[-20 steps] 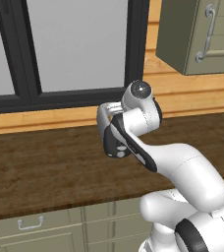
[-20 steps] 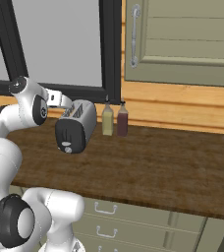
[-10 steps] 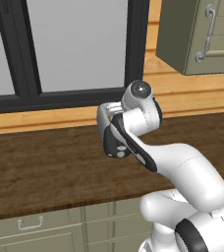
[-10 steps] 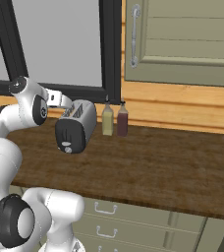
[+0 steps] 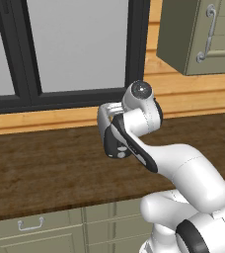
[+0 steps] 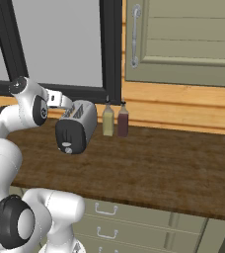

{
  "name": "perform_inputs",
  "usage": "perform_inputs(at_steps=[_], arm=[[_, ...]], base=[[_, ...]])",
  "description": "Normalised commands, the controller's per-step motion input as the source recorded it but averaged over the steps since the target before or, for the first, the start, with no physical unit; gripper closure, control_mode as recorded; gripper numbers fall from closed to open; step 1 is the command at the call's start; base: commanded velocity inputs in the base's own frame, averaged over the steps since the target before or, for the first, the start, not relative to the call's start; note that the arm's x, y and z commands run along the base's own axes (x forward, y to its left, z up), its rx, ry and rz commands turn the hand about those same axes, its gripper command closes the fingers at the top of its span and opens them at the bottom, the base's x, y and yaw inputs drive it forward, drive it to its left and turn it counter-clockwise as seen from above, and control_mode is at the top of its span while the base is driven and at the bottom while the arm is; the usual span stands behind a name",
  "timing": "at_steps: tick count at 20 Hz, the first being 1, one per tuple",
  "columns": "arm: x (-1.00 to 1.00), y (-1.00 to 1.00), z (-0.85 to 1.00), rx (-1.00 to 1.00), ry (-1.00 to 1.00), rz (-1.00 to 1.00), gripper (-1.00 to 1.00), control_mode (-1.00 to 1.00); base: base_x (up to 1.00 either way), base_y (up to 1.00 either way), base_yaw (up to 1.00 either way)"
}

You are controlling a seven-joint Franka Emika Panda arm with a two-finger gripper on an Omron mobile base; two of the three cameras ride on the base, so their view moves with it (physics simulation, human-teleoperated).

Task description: Start the toaster. Once the lever pops up, take the bread to the plate on the dining counter.

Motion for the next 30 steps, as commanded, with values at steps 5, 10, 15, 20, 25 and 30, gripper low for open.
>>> perform_inputs(at_steps=[5,10,15,20,25,30], arm=[[0.00,0.00,0.00,0.00,0.00,0.00,-1.00,-1.00],[0.00,0.00,0.00,0.00,0.00,0.00,-1.00,-1.00],[0.00,0.00,0.00,0.00,0.00,0.00,-1.00,-1.00],[0.00,0.00,0.00,0.00,0.00,0.00,-1.00,-1.00],[0.00,0.00,0.00,0.00,0.00,0.00,-1.00,-1.00],[0.00,0.00,0.00,0.00,0.00,0.00,-1.00,-1.00]], base=[[0.00,0.00,0.00],[0.00,0.00,0.00],[0.00,0.00,0.00],[0.00,0.00,0.00],[0.00,0.00,0.00],[0.00,0.00,0.00]])
